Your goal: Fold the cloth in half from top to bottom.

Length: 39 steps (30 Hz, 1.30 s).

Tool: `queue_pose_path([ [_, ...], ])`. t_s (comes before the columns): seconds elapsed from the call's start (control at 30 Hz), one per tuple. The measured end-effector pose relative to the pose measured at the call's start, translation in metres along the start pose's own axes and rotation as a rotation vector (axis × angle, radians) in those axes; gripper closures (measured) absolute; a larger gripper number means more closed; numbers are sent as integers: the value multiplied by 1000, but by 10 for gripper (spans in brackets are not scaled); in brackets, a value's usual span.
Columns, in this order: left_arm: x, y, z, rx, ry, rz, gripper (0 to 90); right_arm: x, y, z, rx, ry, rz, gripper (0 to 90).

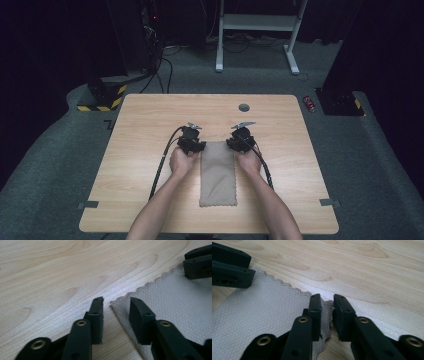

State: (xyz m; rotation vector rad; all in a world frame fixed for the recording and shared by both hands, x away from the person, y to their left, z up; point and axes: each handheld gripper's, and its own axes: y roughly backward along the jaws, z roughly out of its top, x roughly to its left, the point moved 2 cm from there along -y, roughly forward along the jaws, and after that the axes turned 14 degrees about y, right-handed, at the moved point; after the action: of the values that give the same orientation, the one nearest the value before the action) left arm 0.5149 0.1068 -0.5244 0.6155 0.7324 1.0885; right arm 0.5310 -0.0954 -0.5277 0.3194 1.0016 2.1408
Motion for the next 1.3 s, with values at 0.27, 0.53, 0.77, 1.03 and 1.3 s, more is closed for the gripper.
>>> queue_pose_path([
  [0.27,1,-2,3,25,8,-36,848,-1,1,-1,4,16,8,882],
  [0.53,1,-2,6,46,9,-56,899,-3,7,-1,-9,22,26,892],
  [0.77,1,5,12,15,7,-75,900,-4,16,2,-41,27,23,894],
  [1.03,-1,11,23,-12,7,-99,900,-10,24,4,-72,5,20,897],
  [1.3,-2,14,33,-37,12,-111,900,-16,27,5,-93,-21,19,898],
])
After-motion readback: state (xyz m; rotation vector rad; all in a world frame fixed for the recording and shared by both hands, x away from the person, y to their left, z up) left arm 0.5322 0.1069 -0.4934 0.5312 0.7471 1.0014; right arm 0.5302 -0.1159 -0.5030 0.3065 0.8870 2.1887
